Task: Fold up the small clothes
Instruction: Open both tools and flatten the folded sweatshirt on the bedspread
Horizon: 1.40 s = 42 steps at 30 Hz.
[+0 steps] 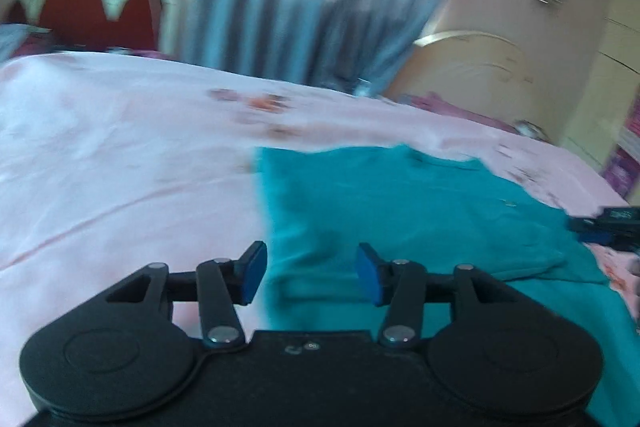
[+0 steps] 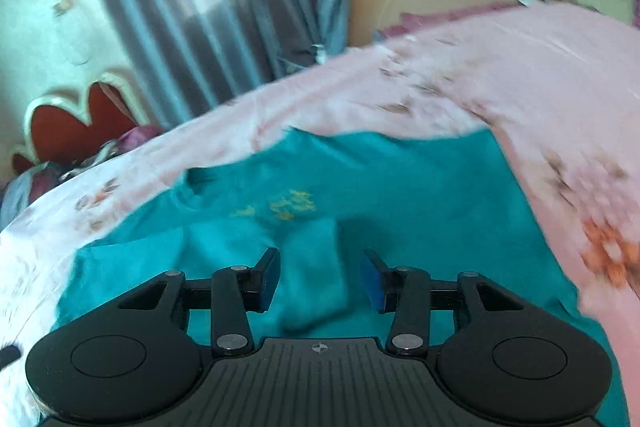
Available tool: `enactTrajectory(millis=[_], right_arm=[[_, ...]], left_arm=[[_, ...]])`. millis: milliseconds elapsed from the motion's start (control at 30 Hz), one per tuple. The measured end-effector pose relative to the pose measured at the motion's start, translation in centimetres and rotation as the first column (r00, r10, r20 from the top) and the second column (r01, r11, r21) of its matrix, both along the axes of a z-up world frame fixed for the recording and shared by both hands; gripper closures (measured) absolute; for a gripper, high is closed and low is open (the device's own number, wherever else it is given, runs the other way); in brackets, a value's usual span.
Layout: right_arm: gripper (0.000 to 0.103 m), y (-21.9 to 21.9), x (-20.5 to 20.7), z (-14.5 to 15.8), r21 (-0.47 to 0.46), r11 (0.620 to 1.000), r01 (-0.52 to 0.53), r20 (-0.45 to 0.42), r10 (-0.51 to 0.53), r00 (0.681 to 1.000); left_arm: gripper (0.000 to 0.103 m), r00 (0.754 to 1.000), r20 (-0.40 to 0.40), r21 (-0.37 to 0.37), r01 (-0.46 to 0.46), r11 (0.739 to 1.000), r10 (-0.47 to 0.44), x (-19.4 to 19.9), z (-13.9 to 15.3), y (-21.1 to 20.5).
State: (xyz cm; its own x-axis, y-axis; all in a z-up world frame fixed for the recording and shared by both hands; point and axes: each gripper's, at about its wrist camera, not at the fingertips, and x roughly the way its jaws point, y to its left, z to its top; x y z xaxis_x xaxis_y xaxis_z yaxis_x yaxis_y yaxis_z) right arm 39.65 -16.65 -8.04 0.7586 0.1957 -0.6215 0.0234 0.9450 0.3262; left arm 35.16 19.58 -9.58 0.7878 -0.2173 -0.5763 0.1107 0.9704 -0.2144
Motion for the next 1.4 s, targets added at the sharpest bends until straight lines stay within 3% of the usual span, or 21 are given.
enactTrajectory(millis=[33, 100, 133, 233, 367, 467, 533, 567, 667, 767, 867, 900, 1000, 1033, 1133, 1233, 1300, 1333, 1400], right_arm=[[0.073, 0.7, 0.5, -0.2, -0.018, 0.999, -0.029, -0.010, 0.029, 1.000], [0.074, 2.2, 1.6, -1.8, -0.078, 0.994, -0.082, -0.080, 0.075, 0.994], [0.074, 2.6, 2.3, -3.6, -0.130, 0.987, -0.095, -0.177, 0.071, 0.982], [0.074, 1.9, 1.6, -2.9, -0.106, 0.990, -0.098, -0.149, 0.082, 0.985], [0.074, 0.7, 3.1, -1.5, -0.051, 0.998, -0.036, -0.052, 0.034, 0.998], [0.074, 0.6, 6.8, -2.4, -0.036, 0.997, -0.070, -0.086, 0.066, 0.994], [0.074, 0.4, 9.0, -4.1, -0.110, 0.993, -0.052, -0.156, 0.034, 0.987], [0.074, -0.1, 9.4, -4.3, -0.124, 0.992, -0.019, -0.149, 0.001, 0.989], [0.074, -2.0, 8.9, -2.7, -0.093, 0.993, 0.073, -0.105, -0.083, 0.991], [0.074, -1.2, 8.5, -1.6, -0.079, 0.997, 0.021, -0.061, -0.026, 0.998], [0.074, 0.8, 9.3, -2.8, -0.069, 0.996, -0.064, -0.111, 0.056, 0.992], [0.073, 1.3, 9.7, -3.7, -0.107, 0.992, -0.073, -0.145, 0.057, 0.988], [0.073, -0.6, 8.4, -3.3, -0.158, 0.984, 0.076, -0.107, -0.093, 0.990], [0.073, -2.1, 7.4, -2.8, -0.100, 0.988, 0.118, -0.074, -0.126, 0.989], [0.073, -4.6, 6.6, -3.2, 0.122, 0.987, 0.104, -0.113, -0.090, 0.989], [0.073, -4.0, 7.1, -4.2, 0.170, 0.985, 0.029, -0.169, 0.000, 0.986], [0.074, -2.2, 7.0, -4.6, 0.033, 0.999, -0.028, -0.178, 0.033, 0.984], [0.077, -1.8, 6.8, -4.5, -0.037, 0.999, -0.030, -0.164, 0.023, 0.986], [0.077, -1.6, 6.5, -3.8, -0.142, 0.990, 0.012, -0.155, -0.034, 0.987]], left_arm=[[0.054, 1.000, -0.019, -0.010, 0.017, 1.000, -0.017, 1.1, -0.7, -0.7], [0.056, 0.993, -0.113, -0.001, 0.016, 1.000, -0.016, 2.9, -2.8, -1.2], [0.056, 0.988, -0.152, -0.003, 0.011, 1.000, -0.011, 3.3, -3.7, -0.9], [0.055, 0.985, -0.165, -0.015, 0.044, 0.999, -0.045, 3.0, -3.0, -0.3], [0.040, 0.994, -0.099, -0.022, 0.048, 0.999, -0.050, 5.4, -1.6, -0.3], [0.040, 0.992, -0.098, -0.036, 0.074, 0.997, -0.077, 9.9, -1.8, -1.1], [0.040, 0.986, -0.147, -0.018, 0.076, 0.997, -0.078, 13.0, -3.1, -1.4], [0.044, 0.980, -0.188, 0.002, 0.061, 0.998, -0.060, 14.5, -3.9, -1.3], [0.045, 0.988, -0.155, -0.009, 0.018, 1.000, -0.019, 16.1, -2.6, 0.1], [0.042, 0.993, -0.106, -0.024, 0.042, 0.999, -0.044, 16.9, -1.5, 0.1], [0.027, 0.980, -0.176, 0.035, 0.100, 0.994, -0.093, 18.7, -2.7, -1.5], [0.033, 0.973, -0.218, 0.078, 0.098, 0.992, -0.079, 19.1, -3.7, -1.8], [0.041, 0.979, -0.197, 0.145, 0.081, 0.986, -0.052, 17.4, -3.1, -2.3], [0.041, 0.983, -0.168, 0.130, 0.096, 0.987, -0.073, 16.2, -2.6, -2.5], [0.037, 0.989, -0.102, 0.120, 0.123, 0.985, -0.111, 13.2, -1.9, -3.4], [0.035, 0.985, -0.090, 0.094, 0.153, 0.984, -0.144, 11.2, -2.4, -4.6], [0.031, 0.979, -0.128, 0.136, 0.177, 0.975, -0.160, 10.9, -3.6, -5.7], [0.032, 0.975, -0.146, 0.194, 0.192, 0.962, -0.165, 10.8, -4.5, -6.1], [0.030, 0.977, -0.120, 0.215, 0.201, 0.956, -0.178, 9.9, -4.5, -5.6]])
